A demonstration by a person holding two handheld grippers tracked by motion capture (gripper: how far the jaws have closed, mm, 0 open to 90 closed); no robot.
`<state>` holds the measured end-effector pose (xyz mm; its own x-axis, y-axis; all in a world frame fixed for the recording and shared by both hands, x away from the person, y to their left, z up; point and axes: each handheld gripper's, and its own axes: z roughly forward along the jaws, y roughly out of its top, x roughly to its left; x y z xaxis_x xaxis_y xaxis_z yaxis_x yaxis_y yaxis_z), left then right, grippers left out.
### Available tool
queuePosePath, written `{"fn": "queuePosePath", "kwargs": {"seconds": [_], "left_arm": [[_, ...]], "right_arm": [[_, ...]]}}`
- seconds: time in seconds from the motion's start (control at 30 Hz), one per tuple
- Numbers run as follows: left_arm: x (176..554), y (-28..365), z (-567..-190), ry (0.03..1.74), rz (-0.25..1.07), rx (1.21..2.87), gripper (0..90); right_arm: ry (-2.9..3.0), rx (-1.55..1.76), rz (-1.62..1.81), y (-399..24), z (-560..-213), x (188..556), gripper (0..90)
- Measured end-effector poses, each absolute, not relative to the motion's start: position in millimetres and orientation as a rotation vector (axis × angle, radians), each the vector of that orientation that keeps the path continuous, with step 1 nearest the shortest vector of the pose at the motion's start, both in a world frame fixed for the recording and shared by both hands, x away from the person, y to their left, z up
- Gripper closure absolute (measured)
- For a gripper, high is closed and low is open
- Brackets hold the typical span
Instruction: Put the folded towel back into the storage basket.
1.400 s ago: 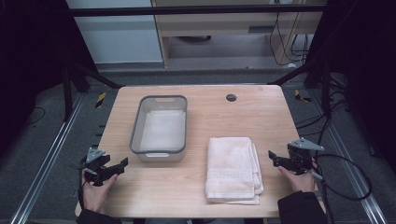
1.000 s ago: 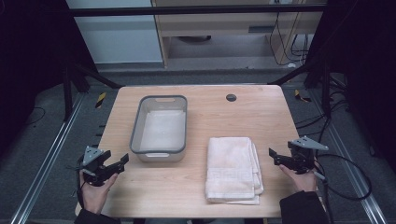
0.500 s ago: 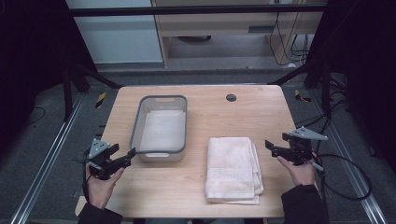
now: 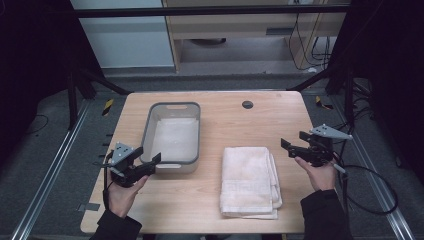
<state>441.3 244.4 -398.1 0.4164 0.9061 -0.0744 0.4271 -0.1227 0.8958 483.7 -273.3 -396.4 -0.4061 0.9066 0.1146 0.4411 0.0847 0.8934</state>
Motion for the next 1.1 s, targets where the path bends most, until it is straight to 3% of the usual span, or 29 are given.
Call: {"fn": "queuePosePath", "kwargs": {"seconds": [1.1], "left_arm": [[432.9, 147.2, -404.3, 0.964, 0.52, 1.863, 29.8]], "right_arm": [[2.025, 1.27, 1.25, -242.1, -399.8, 495.0, 21.7]]}}
